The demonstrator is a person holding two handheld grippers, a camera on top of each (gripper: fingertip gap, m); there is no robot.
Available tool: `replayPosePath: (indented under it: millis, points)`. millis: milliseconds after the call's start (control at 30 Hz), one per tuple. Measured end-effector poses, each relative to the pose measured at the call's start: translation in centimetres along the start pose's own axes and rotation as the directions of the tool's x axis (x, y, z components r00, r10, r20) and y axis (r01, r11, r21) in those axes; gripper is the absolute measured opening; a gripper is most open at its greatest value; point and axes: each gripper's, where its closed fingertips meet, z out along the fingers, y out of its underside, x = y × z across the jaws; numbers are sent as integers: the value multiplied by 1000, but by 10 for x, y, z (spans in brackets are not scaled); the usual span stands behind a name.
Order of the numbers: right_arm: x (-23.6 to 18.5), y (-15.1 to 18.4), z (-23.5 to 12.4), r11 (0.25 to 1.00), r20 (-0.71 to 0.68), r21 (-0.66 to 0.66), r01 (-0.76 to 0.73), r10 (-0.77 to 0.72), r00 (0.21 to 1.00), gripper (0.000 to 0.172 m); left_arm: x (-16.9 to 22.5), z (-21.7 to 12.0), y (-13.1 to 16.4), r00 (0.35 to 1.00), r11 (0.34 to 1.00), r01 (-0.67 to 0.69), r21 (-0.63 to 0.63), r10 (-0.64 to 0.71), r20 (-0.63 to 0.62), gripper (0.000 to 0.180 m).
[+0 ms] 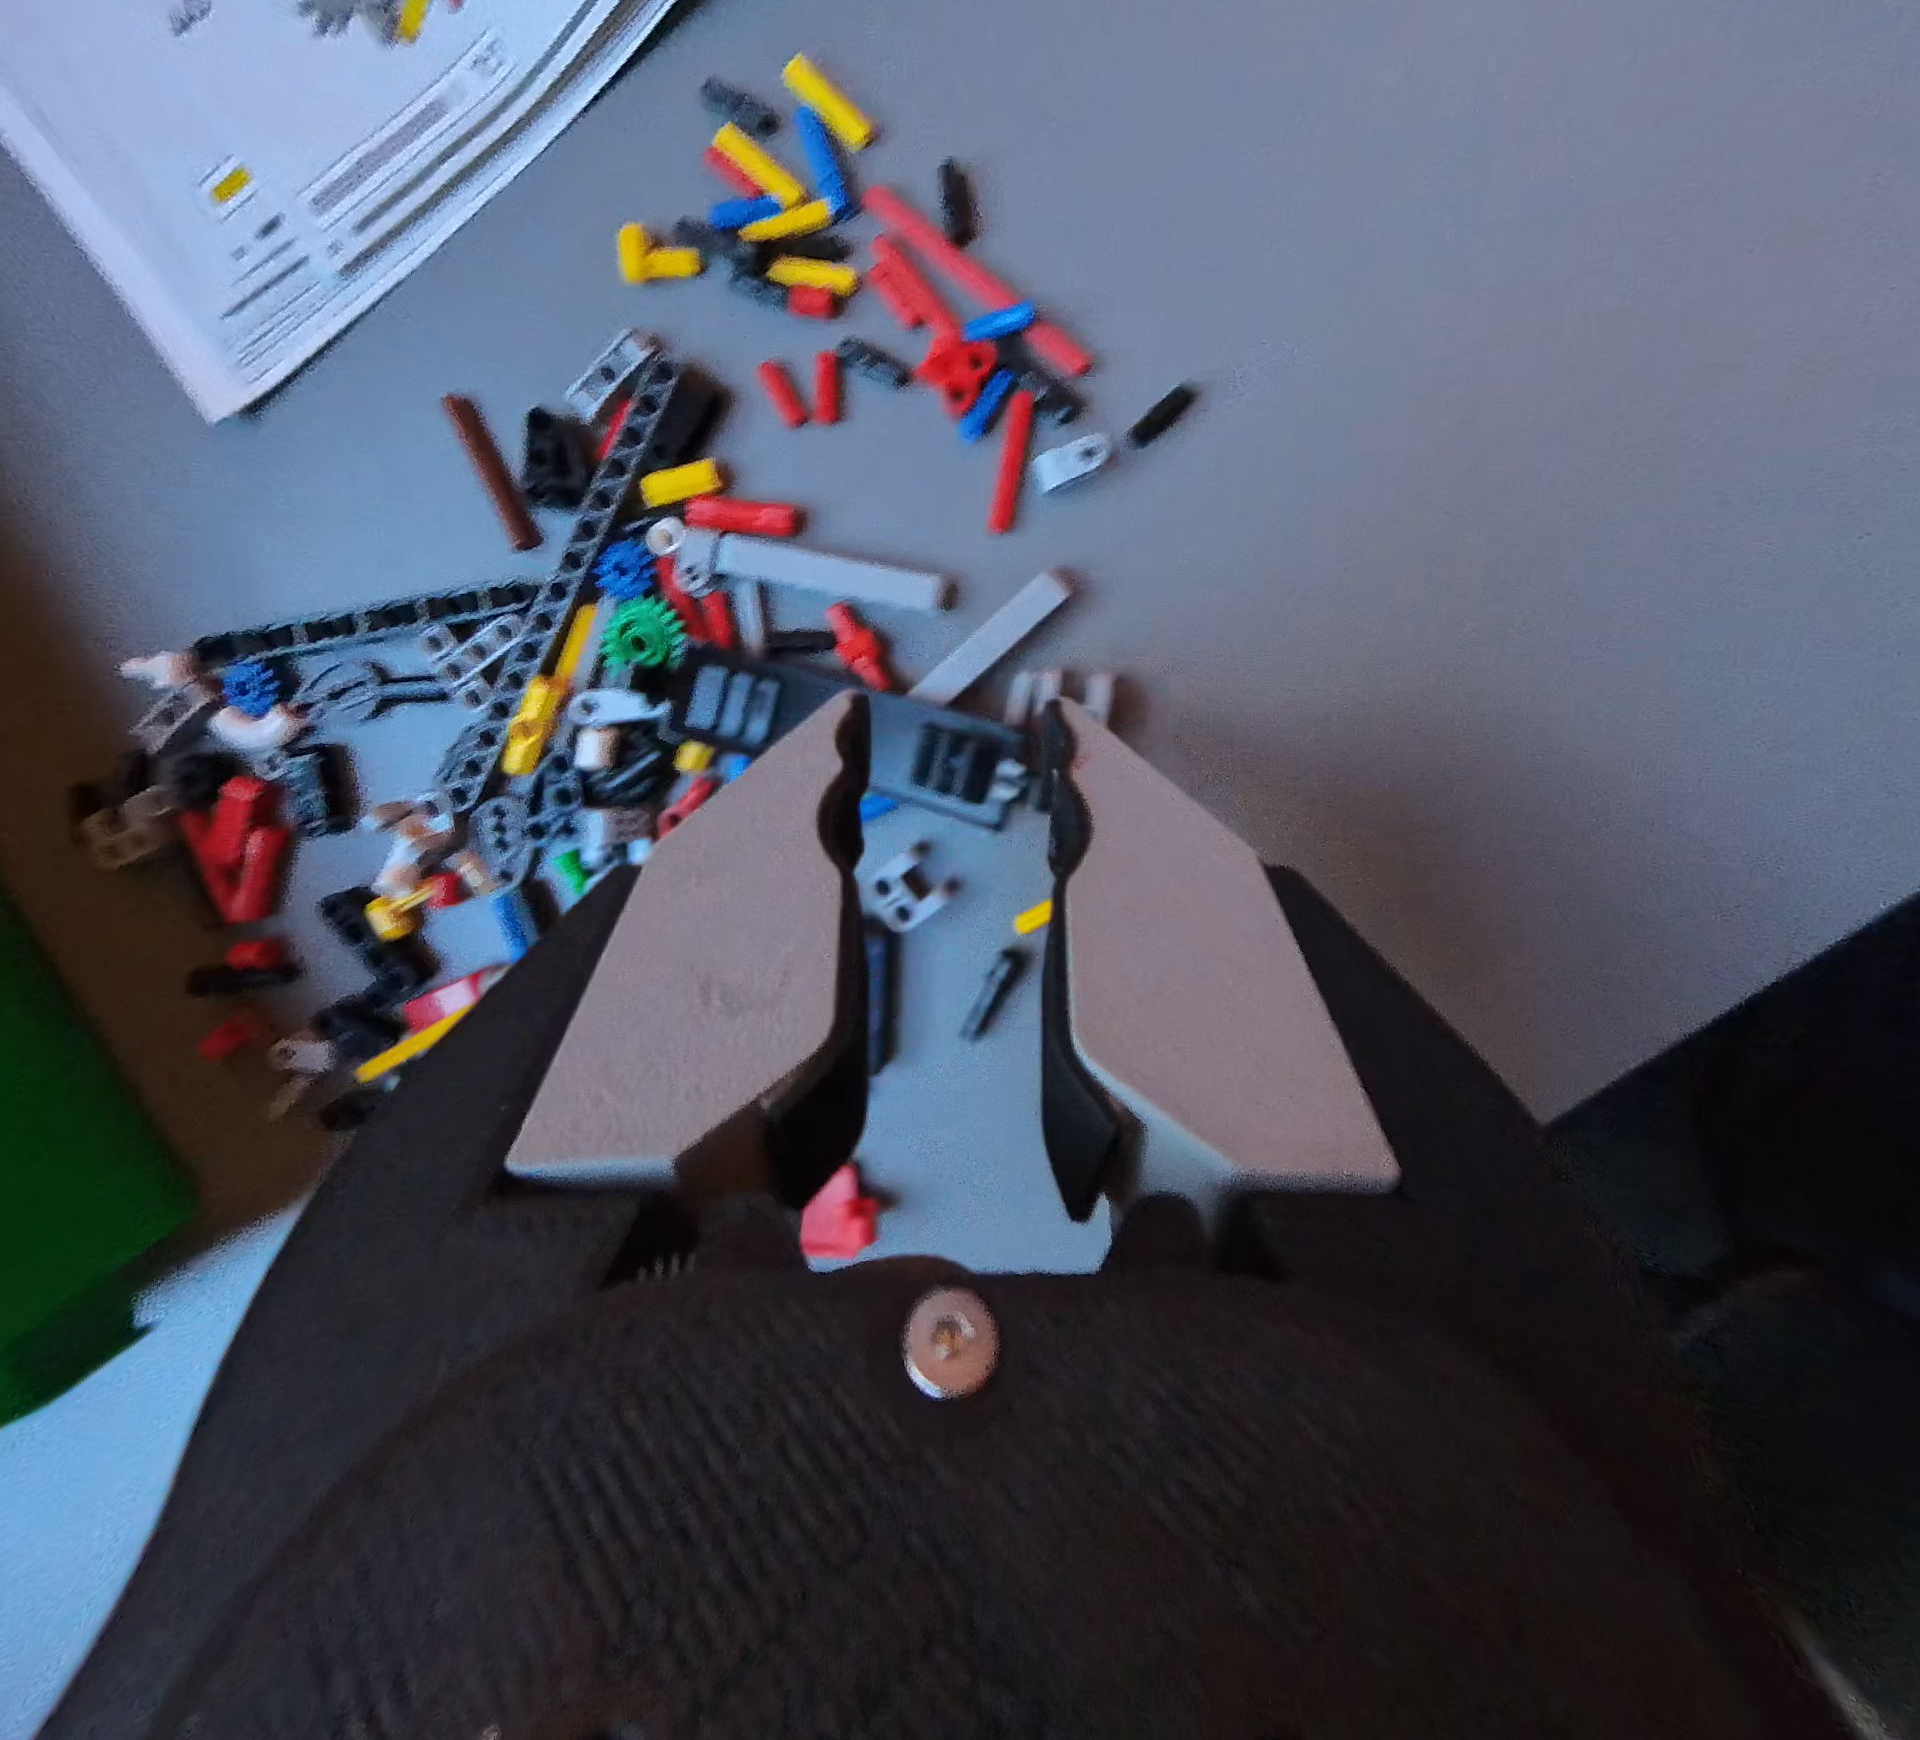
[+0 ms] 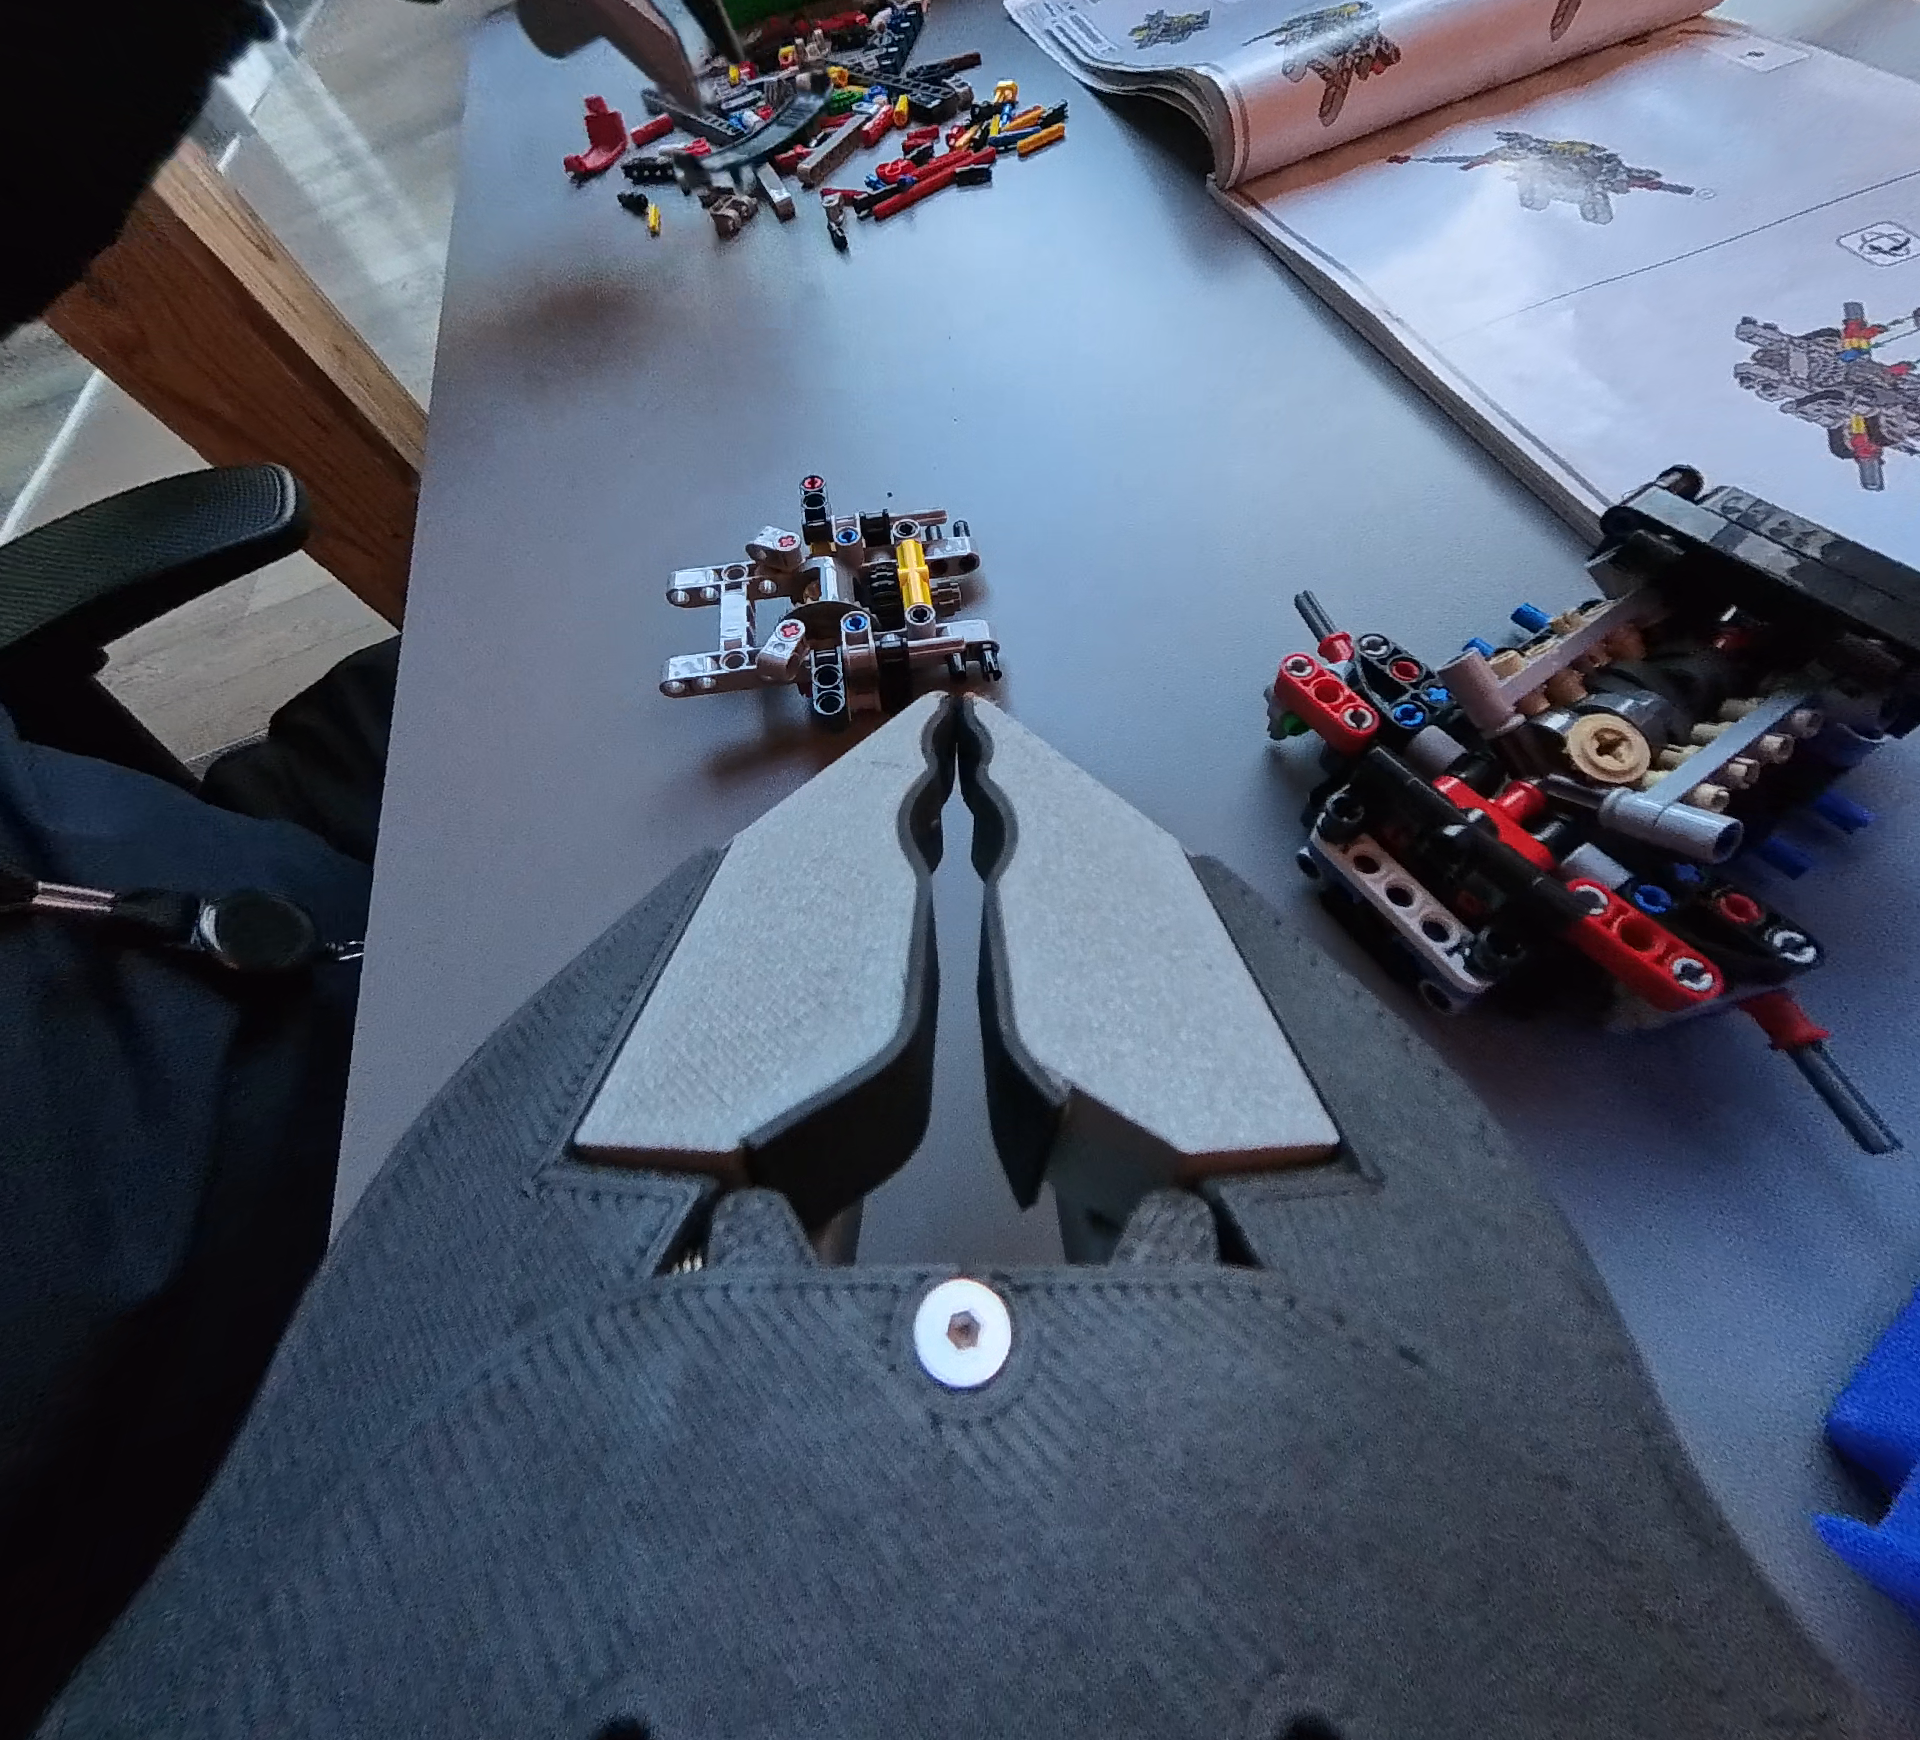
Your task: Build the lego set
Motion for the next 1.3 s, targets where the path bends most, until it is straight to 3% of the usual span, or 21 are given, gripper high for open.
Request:
replayPosePath:
  millis: [100, 167, 200, 333, 433, 533, 733, 800, 900, 1167, 1300]
  points:
    - [-2, 0, 1, 1000, 4, -3, 5, -5, 1000, 0, 16, 16, 7, 1000, 994, -29, -103, 30, 1, 38]
    - [-4, 1, 1, 1000, 9, -5, 10, -10, 1000, 0, 5, 25, 22, 993, 976, -62, -207, 81, 86, 32]
    - [-4, 1, 1, 1000, 9, -4, 13, -13, 1000, 0, -4, 22, 22, 987, 979, -63, -196, 89, 132, 24]
    - [-8, 1, -1, 1000, 19, 4, 18, -18, 1000, 0, -39, 5, 30, 976, 981, 10, -196, 33, 216, 26]
    - [-9, 1, -1, 1000, 33, 1, 12, -12, 999, 0, -37, 0, 18, 986, 991, 17, -135, 6, 168, 28]
    - [-11, 1, 0, 1000, 42, 0, 11, -11, 999, 0, -23, 10, -5, 998, 999, 28, -42, -25, 61, 19]
    - [-13, 1, 0, 1000, 41, 2, 20, -20, 999, 0, -23, 41, 8, 991, 970, 123, -209, -130, -20, 30]
    - [-13, 1, -1, 1000, 43, 6, 17, -18, 999, 0, -25, 43, 12, 990, 965, 134, -225, -140, -15, 24]
    - [-14, 1, -1, 1000, 49, 5, 11, -12, 999, 0, -29, 44, 12, 993, 968, 115, -222, -115, 10, 6]
    - [-15, 1, -1, 1000, 48, 5, 17, -17, 999, 0, -30, 37, 7, 999, 971, 3, -240, 8, 46, 6]
    - [-17, -3, -3, 999, 67, 33, 24, -26, 997, 0, -2, 6, -29, 991, 989, -110, -97, 116, 65, 6]
